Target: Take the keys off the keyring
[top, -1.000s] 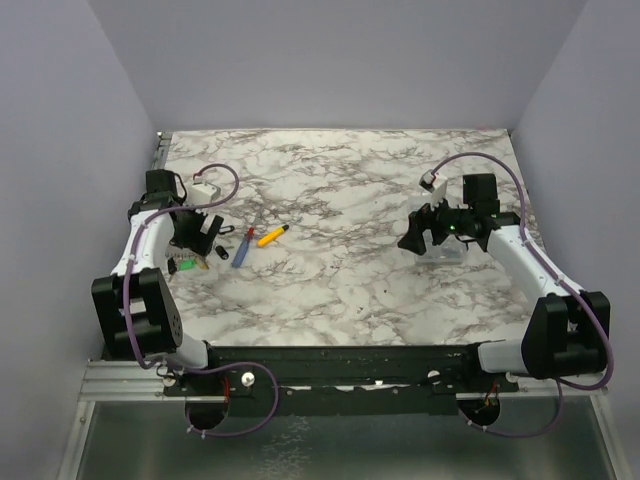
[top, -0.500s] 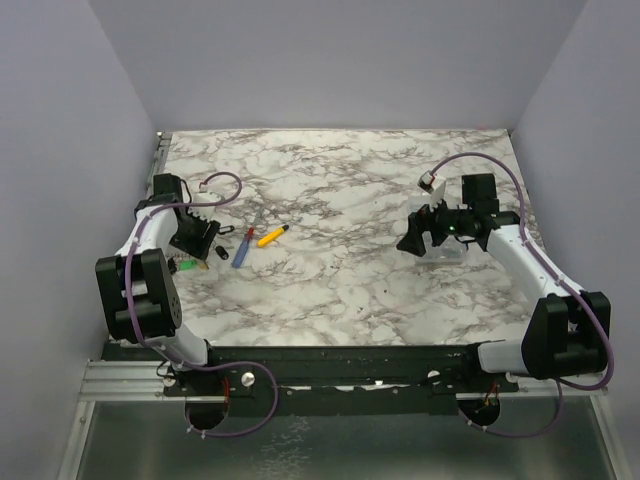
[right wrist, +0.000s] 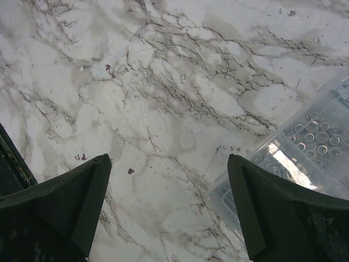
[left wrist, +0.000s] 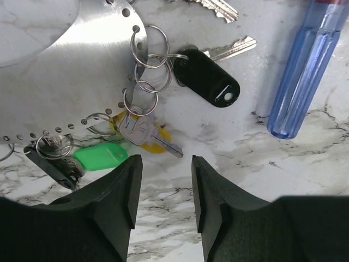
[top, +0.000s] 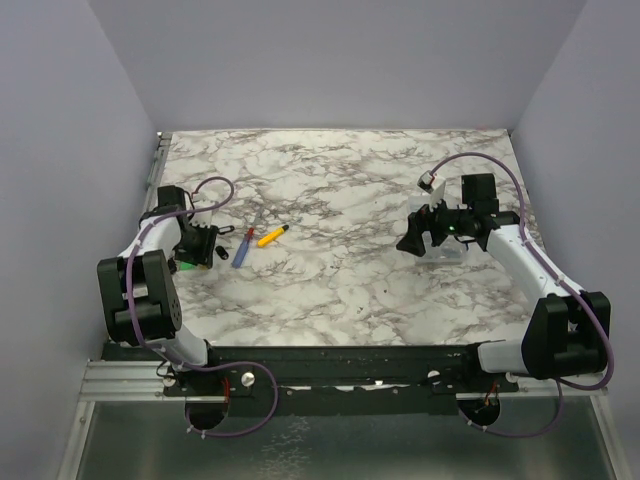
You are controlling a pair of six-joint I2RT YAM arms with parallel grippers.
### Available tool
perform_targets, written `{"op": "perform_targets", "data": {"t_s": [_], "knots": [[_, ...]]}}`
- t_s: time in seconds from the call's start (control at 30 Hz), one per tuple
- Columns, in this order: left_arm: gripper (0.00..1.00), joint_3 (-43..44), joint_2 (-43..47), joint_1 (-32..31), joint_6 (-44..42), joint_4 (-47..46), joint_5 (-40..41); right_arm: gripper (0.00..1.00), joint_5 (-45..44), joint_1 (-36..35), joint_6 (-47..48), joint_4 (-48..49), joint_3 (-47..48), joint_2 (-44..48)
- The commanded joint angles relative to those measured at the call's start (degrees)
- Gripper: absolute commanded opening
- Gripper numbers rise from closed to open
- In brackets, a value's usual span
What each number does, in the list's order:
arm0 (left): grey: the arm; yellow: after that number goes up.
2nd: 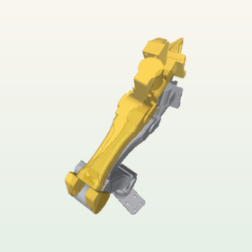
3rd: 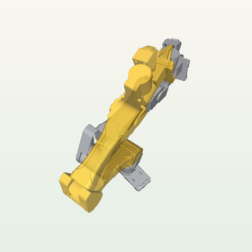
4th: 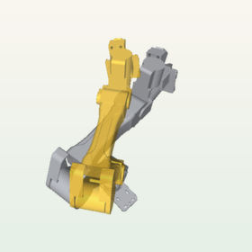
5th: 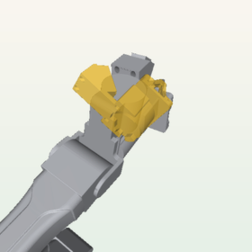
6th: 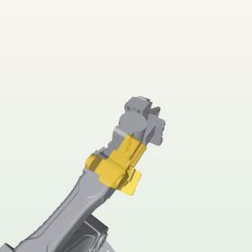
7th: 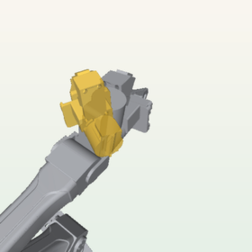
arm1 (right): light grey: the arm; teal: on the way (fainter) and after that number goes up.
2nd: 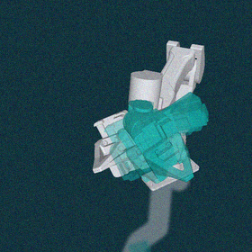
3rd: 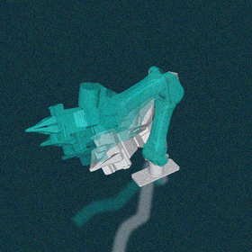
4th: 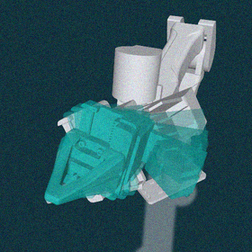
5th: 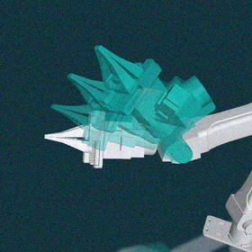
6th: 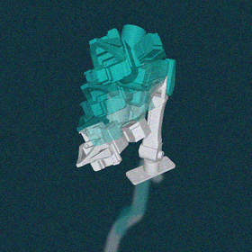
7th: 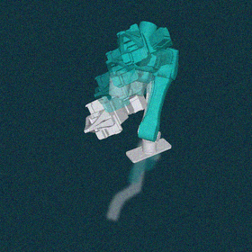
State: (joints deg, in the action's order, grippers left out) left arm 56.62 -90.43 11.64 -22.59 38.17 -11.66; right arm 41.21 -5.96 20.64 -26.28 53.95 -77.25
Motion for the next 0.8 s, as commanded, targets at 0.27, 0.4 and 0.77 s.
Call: {"op": "perform_targets", "data": {"t_s": [0.27, 0.4, 0.77], "knots": [[0.51, -1.2, -4.6, 0.2, 9.9, -9.1, 6.8, 1.00, 0.8, -0.4, -0.5, 0.4, 0.9, 0.4], [0.54, -0.4, -5.9, 0.2, 11.9, -10.9, 6.6, 1.00, 0.7, -0.4, -0.5, 0.5, 0.8, 0.1], [0.53, 0.5, -8.0, -0.2, 14.3, -14.1, 7.3, 1.00, 0.9, -0.3, -0.7, 0.5, 0.7, -0.2]]}}
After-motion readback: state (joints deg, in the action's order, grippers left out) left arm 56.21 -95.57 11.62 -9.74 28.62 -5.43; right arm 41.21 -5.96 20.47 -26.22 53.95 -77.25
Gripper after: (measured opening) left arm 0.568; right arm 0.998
